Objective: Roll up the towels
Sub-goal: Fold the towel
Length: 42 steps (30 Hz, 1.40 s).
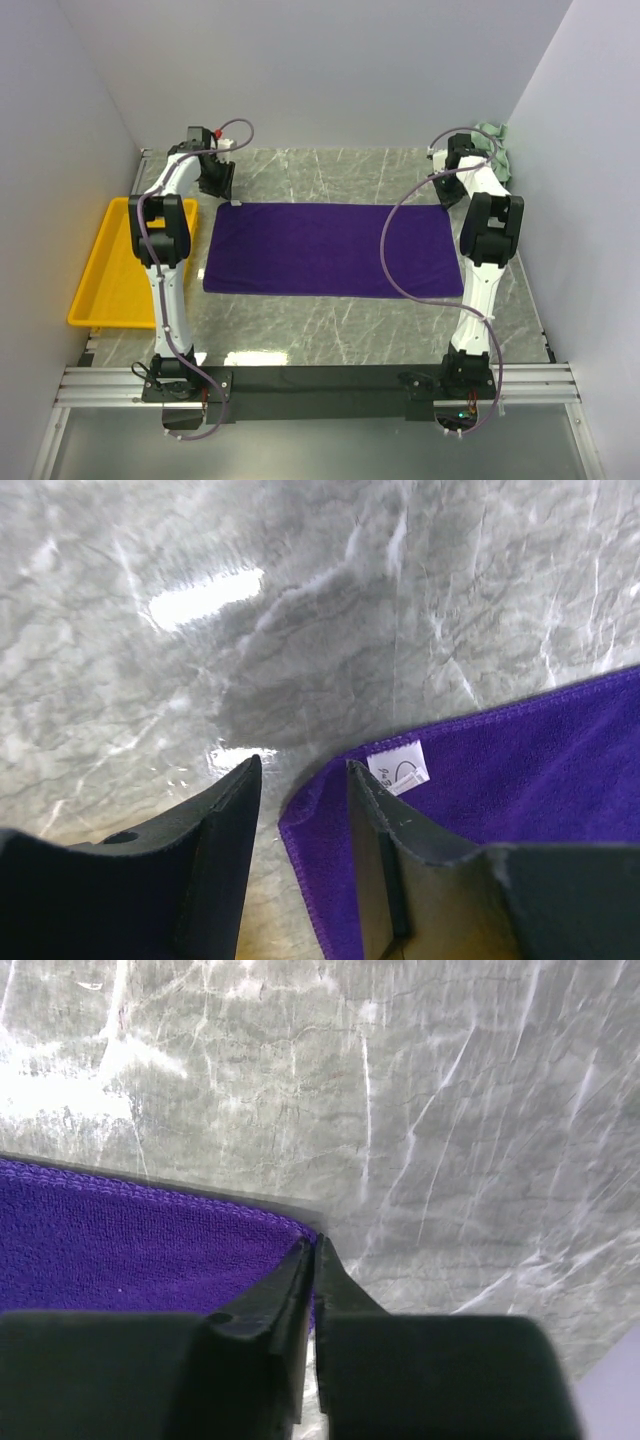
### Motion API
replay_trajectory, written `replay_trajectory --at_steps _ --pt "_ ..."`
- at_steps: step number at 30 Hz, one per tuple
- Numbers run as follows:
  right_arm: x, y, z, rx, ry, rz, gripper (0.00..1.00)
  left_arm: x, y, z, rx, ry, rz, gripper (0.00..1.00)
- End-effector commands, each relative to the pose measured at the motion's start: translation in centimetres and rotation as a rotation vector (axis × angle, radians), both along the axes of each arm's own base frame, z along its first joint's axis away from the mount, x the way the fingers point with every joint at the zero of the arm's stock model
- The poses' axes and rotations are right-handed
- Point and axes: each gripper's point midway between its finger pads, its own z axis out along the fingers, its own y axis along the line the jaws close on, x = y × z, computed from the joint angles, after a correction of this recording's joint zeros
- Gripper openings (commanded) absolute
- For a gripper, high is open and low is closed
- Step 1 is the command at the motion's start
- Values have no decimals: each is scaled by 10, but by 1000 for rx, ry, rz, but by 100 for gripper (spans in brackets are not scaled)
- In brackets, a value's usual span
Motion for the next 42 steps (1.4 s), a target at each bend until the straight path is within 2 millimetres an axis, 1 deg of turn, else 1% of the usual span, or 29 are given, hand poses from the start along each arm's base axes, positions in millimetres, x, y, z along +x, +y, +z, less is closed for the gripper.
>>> replay_trajectory --at_steps 1,2,5,12,13,18,24,28,29,30,33,37,42 --pt "13 -3 8 -20 -43 8 4 3 -6 8 -24 -4 -20 45" --pt "13 -4 7 -24 -42 6 0 4 6 7 -17 -7 -3 44" --pt "13 -6 7 -29 -43 8 0 1 11 3 -15 2 2 42" --pt "16 -7 10 -40 -50 18 0 -4 5 3 -58 29 -33 40" --pt "15 -11 10 -59 -47 12 0 -5 3 4 -68 29 -39 39" --pt "14 -10 12 -58 -44 9 0 -9 -7 12 -124 29 -62 40" --pt "13 -9 9 -48 -36 8 0 -7 -11 17 -142 23 -75 40" --pt "14 -9 9 -50 -39 9 0 -6 -4 9 -103 40 -68 39" --pt "14 -9 8 -49 -35 8 0 -7 -2 4 -90 51 -73 39" --pt "14 -10 8 -49 -33 8 0 -7 0 1 -81 55 -74 36" --pt "14 -9 7 -48 -30 8 0 -10 3 -8 -60 70 -80 34" --pt "17 -10 8 -48 -35 8 0 -11 4 -9 -55 72 -91 34" --pt "18 -11 9 -56 -35 12 0 -15 -1 -7 -78 79 -114 39"
